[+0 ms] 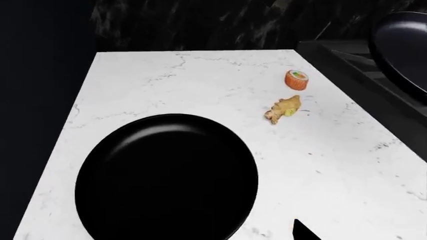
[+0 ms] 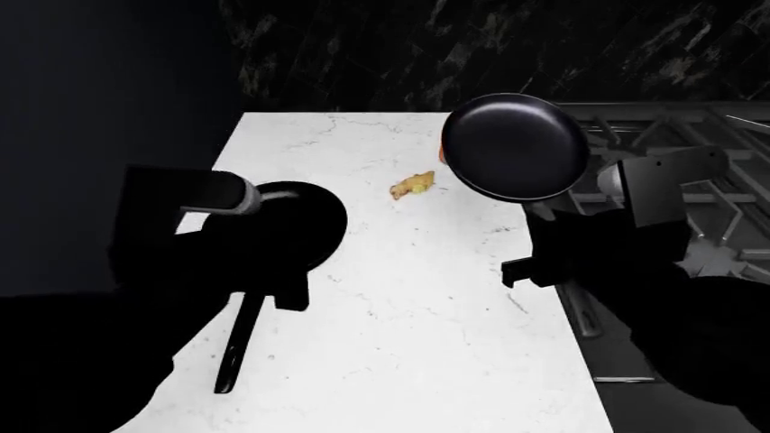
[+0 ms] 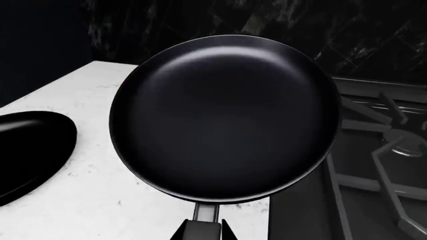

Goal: Place both pans onto different burners. Then place the ginger and the sushi on different pans.

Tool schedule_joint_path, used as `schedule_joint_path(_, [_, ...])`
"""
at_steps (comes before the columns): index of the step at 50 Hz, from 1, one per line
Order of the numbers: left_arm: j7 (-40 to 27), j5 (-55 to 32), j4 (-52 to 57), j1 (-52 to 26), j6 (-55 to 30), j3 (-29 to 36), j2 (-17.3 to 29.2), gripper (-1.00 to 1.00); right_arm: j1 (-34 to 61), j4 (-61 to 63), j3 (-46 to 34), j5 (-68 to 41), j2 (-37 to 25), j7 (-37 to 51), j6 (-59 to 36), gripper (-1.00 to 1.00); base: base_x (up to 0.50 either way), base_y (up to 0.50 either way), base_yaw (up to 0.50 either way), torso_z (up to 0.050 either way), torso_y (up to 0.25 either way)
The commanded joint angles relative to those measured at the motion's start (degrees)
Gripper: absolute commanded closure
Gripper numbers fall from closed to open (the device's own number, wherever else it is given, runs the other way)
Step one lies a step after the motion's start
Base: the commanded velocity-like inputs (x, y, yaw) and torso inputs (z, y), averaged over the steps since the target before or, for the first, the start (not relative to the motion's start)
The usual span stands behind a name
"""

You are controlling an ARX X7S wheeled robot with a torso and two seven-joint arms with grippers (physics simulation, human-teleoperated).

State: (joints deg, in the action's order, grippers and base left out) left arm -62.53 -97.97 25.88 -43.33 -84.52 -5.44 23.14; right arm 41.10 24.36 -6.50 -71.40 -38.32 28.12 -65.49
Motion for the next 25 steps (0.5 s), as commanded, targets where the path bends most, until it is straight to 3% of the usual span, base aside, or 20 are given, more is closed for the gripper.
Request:
schedule_joint_path(1, [-2.5,-2.6,-1.1,3.3,1.3,1.3,2.3,-1.0,1.2,1.2,1.3,1.0,-0.3,0.3,0.4,1.0,-0.01,0.0,0.0,0.0,0.01])
schedule_joint_path(12, [-1.3,0.0,-2.1,5.5,2.9,1.5,2.7,-1.0,1.4,2.0,1.5,-0.3,-0.5,1.6,-0.2,1.0,0.0,0.0,0.01,0.0,0.001])
schedule_joint_path(25, [-4.5,1.6,-3.9,7.4,5.1,2.6,3.0,-1.0,1.9,1.7,0.9,0.0,-0.5,1.2,0.1,1.0,0.0,0.01,0.01,0.0,0.002])
